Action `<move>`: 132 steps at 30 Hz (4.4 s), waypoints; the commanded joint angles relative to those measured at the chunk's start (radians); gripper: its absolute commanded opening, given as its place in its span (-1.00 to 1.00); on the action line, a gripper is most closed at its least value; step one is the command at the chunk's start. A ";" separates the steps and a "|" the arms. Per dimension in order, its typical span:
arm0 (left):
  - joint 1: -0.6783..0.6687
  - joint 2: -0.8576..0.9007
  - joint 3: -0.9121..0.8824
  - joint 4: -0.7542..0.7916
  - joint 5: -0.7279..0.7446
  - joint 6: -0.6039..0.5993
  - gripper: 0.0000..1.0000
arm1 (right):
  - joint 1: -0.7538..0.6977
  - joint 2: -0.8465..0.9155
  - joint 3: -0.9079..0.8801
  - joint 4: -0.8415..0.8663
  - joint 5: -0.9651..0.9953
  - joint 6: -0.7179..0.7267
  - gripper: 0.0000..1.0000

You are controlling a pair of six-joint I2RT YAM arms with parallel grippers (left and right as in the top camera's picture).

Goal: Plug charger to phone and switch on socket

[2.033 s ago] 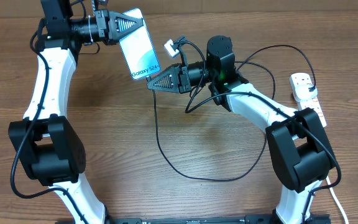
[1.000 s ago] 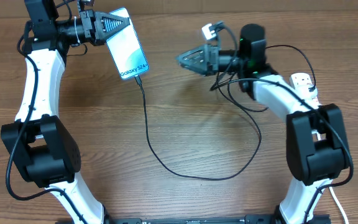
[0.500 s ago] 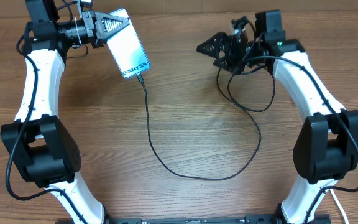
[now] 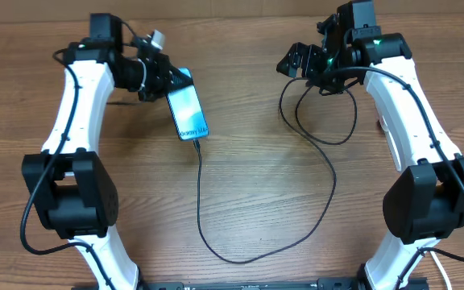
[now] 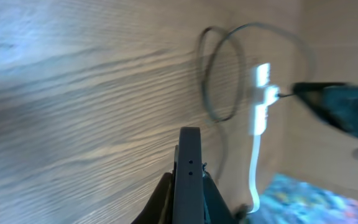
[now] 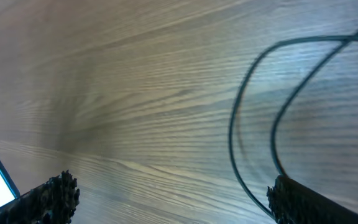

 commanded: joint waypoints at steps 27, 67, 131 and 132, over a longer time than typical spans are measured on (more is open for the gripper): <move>0.004 0.195 -0.120 0.036 -0.283 0.061 -0.92 | 0.003 -0.040 0.029 -0.048 0.031 -0.056 0.99; -0.022 0.280 -0.119 0.031 -0.377 -0.032 -0.88 | 0.003 -0.040 0.029 -0.042 0.023 -0.056 0.99; -0.106 -0.143 -0.027 -0.022 -0.486 0.099 0.99 | -0.080 -0.040 0.157 -0.123 0.006 -0.066 0.99; -0.117 -0.171 -0.027 -0.018 -0.485 0.099 0.99 | -0.100 -0.040 0.188 -0.148 0.005 -0.078 0.99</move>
